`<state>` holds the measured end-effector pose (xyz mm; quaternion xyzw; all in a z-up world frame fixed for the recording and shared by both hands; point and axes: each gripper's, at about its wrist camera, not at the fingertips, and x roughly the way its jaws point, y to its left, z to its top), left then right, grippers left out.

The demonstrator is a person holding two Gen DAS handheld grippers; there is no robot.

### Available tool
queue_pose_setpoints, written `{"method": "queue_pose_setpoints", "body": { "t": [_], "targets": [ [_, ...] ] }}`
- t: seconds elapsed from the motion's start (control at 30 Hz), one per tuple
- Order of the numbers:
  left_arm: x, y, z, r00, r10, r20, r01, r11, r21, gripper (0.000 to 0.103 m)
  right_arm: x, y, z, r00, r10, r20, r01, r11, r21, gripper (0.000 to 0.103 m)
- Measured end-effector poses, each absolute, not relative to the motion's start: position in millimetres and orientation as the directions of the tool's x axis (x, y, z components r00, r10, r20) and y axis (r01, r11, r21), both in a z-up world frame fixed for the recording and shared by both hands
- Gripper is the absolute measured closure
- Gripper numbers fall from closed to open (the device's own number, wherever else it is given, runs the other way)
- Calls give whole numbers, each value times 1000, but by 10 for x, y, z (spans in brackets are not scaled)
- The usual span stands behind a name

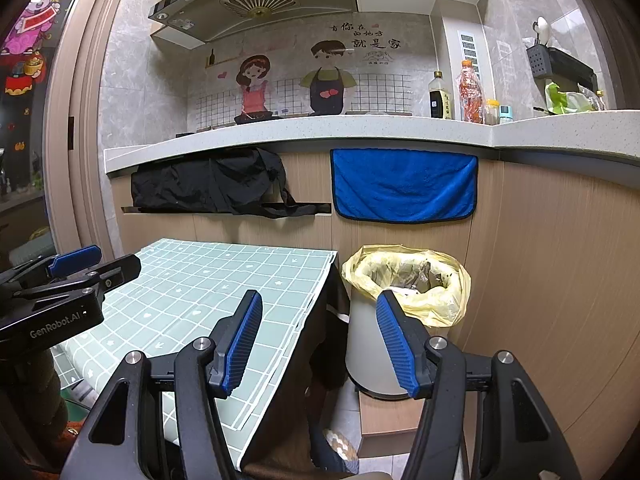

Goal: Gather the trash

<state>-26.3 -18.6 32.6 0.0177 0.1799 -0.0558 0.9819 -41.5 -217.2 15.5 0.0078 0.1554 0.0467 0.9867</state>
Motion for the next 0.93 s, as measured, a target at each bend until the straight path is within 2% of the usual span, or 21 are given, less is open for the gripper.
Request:
{"method": "queue_pose_setpoints", "body": {
  "t": [0.93],
  "targets": [
    [-176, -159, 353, 921, -124, -369, 141, 990, 18, 37, -413, -2172, 175, 944, 101, -315, -95, 995, 33, 46]
  ]
}}
